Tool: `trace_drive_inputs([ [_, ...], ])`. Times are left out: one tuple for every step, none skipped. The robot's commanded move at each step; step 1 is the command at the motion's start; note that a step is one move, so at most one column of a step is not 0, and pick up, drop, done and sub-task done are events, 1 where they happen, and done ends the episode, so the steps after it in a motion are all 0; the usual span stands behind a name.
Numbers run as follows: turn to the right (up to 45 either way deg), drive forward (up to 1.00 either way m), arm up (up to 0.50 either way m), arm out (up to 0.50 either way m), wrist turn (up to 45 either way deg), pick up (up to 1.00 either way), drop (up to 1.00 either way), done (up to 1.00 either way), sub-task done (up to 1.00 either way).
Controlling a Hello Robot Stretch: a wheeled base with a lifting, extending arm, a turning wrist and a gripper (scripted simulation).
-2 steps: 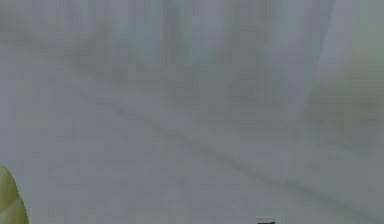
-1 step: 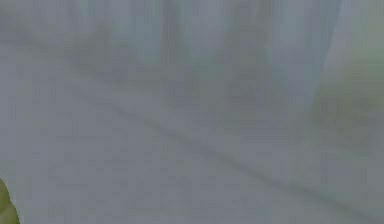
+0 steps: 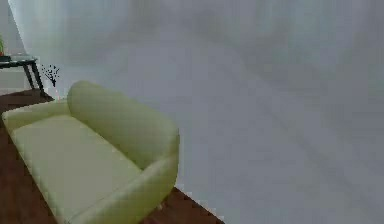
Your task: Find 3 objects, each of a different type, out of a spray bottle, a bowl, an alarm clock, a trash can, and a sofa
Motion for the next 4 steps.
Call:
trace_drive_inputs([
  [-30.0,0.0,0.0,0.0,0.0,0.0,0.0,0.0,0.0],
  [0.0,0.0,0.0,0.0,0.0,0.0,0.0,0.0,1.0],
  [-45.0,0.0,0.0,0.0,0.0,0.0,0.0,0.0,0.0],
  [-18.0,0.0,0.0,0.0,0.0,0.0,0.0,0.0,0.0],
])
